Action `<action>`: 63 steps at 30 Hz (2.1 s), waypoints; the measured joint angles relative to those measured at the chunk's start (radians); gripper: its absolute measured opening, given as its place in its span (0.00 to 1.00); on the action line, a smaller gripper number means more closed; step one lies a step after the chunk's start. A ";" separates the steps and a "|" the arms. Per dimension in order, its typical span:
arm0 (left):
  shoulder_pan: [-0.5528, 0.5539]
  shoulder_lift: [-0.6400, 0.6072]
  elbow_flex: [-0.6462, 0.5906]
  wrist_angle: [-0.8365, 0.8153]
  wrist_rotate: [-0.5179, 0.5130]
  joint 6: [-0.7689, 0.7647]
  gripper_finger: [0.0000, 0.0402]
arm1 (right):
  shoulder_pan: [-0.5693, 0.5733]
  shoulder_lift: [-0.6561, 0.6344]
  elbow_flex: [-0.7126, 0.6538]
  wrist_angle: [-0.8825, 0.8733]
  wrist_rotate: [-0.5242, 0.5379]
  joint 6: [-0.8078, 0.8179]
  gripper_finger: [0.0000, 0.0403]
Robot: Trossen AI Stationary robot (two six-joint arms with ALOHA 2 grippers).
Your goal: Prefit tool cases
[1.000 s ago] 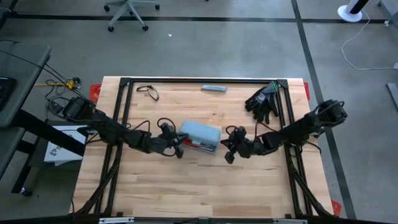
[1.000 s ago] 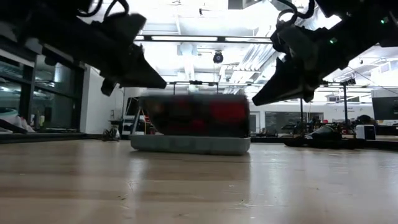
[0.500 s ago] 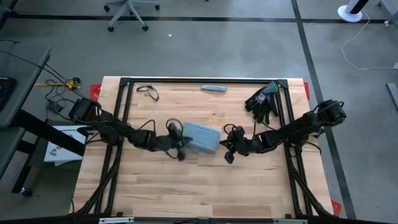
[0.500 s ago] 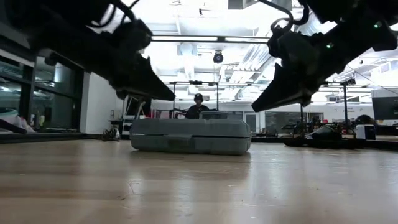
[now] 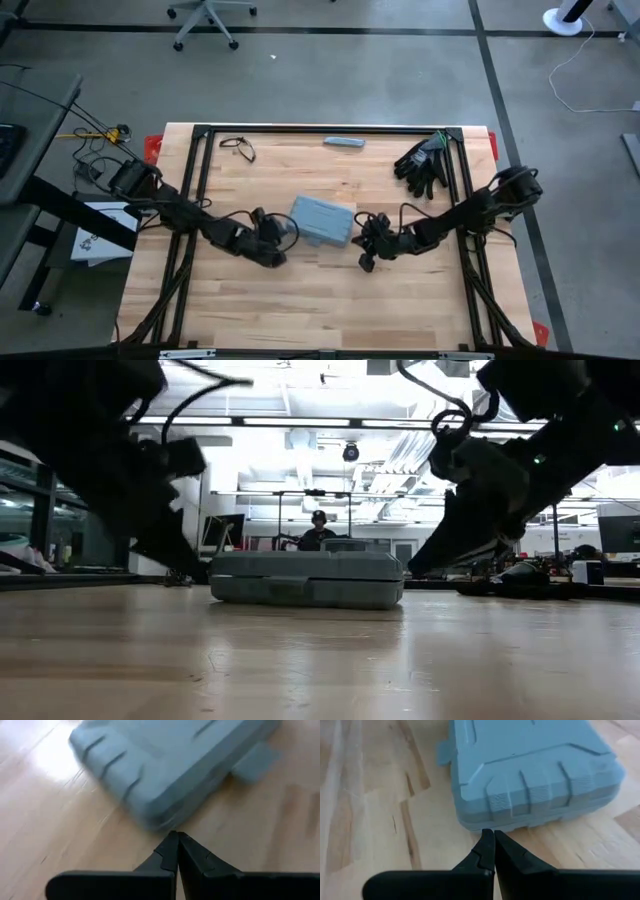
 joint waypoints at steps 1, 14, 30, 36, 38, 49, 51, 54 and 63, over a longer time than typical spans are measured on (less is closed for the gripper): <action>0.005 0.000 0.000 -0.025 0.000 -0.017 0.00 | 0.000 0.005 0.000 0.004 -0.001 0.000 0.00; 0.117 0.000 -0.001 0.024 0.013 0.090 0.00 | -0.033 0.029 0.000 0.002 -0.024 -0.001 0.00; 0.099 0.002 -0.003 0.103 0.087 0.099 0.00 | -0.032 0.014 -0.004 -0.026 -0.028 -0.009 0.00; 0.089 -0.002 0.018 0.093 0.076 0.126 0.00 | -0.031 -0.048 -0.006 -0.054 -0.034 -0.029 0.00; 0.089 -0.004 0.028 0.086 0.074 0.134 0.00 | -0.031 -0.069 -0.006 -0.078 -0.021 -0.029 0.00; 0.088 -0.042 0.066 0.045 0.030 0.178 0.00 | -0.032 -0.131 -0.006 -0.152 0.075 -0.037 0.00; 0.088 -0.049 0.070 0.036 0.007 0.185 0.00 | -0.033 -0.135 -0.006 -0.152 0.088 -0.037 0.00; 0.090 -0.054 0.071 0.038 -0.035 0.188 0.00 | -0.034 -0.137 -0.004 -0.145 0.106 -0.037 0.00; 0.127 -0.055 0.071 0.067 -0.114 0.187 0.00 | -0.056 -0.137 -0.004 -0.125 0.143 -0.054 0.00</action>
